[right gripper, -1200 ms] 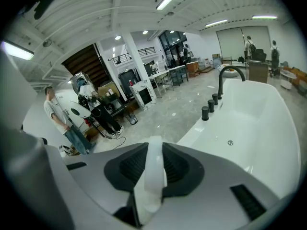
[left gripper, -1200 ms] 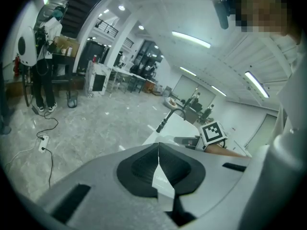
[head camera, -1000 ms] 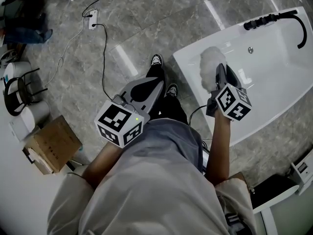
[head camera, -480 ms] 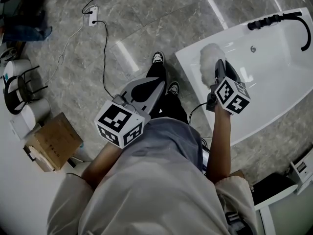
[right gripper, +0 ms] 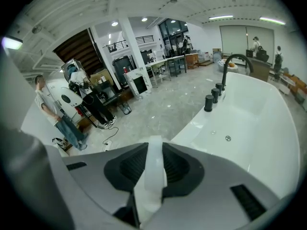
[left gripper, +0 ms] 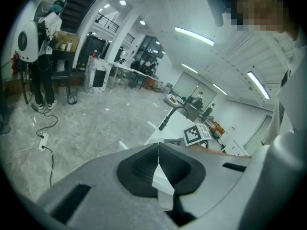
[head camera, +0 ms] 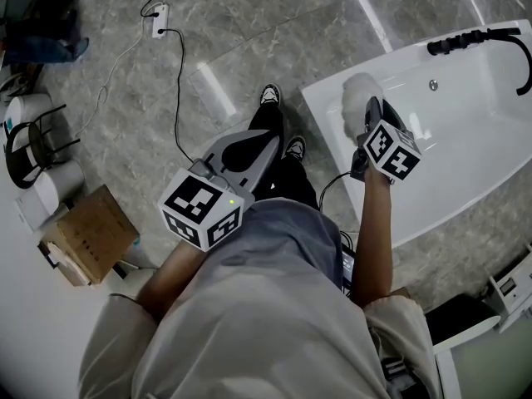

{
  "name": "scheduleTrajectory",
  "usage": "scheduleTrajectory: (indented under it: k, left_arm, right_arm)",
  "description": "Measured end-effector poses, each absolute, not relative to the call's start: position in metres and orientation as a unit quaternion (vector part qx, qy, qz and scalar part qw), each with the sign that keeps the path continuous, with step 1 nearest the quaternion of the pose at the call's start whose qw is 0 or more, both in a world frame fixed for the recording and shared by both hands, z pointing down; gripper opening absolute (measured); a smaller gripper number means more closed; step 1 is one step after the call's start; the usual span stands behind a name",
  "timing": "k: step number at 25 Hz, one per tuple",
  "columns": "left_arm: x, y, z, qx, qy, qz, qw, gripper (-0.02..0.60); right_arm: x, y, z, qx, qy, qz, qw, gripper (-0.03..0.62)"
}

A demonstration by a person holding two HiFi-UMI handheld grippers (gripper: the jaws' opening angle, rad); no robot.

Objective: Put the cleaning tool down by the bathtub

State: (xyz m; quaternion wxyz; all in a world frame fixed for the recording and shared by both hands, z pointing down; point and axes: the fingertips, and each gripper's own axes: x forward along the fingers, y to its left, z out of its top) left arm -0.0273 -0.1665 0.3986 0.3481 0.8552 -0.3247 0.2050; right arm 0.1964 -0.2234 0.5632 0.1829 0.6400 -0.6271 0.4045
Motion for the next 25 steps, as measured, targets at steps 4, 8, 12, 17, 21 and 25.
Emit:
scheduleTrajectory:
  k: [4, 8, 12, 17, 21, 25]
  left_arm:
    - [-0.033, -0.17, 0.403, 0.851, -0.327, 0.205, 0.357, 0.009]
    - [-0.035, -0.173, 0.405, 0.849, -0.327, 0.207, 0.36, 0.009]
    - [-0.04, -0.177, 0.407, 0.848, -0.327, 0.209, 0.362, 0.009]
    - [-0.04, -0.181, 0.41, 0.846, -0.324, 0.211, 0.367, 0.009]
    - [-0.042, -0.184, 0.413, 0.846, -0.321, 0.214, 0.368, 0.009]
    - [-0.041, -0.184, 0.414, 0.847, -0.318, 0.215, 0.368, 0.009]
  right_arm:
    - [0.195, -0.229, 0.573, 0.641, -0.623, 0.408, 0.185, 0.084]
    - [0.197, -0.235, 0.583, 0.641, -0.619, 0.413, 0.188, 0.084]
    - [0.198, -0.242, 0.592, 0.65, -0.61, 0.412, 0.191, 0.084]
    - [0.202, -0.248, 0.603, 0.657, -0.598, 0.417, 0.194, 0.084]
    - [0.205, -0.253, 0.608, 0.663, -0.59, 0.417, 0.197, 0.084]
    - [0.207, -0.256, 0.616, 0.668, -0.584, 0.417, 0.198, 0.084]
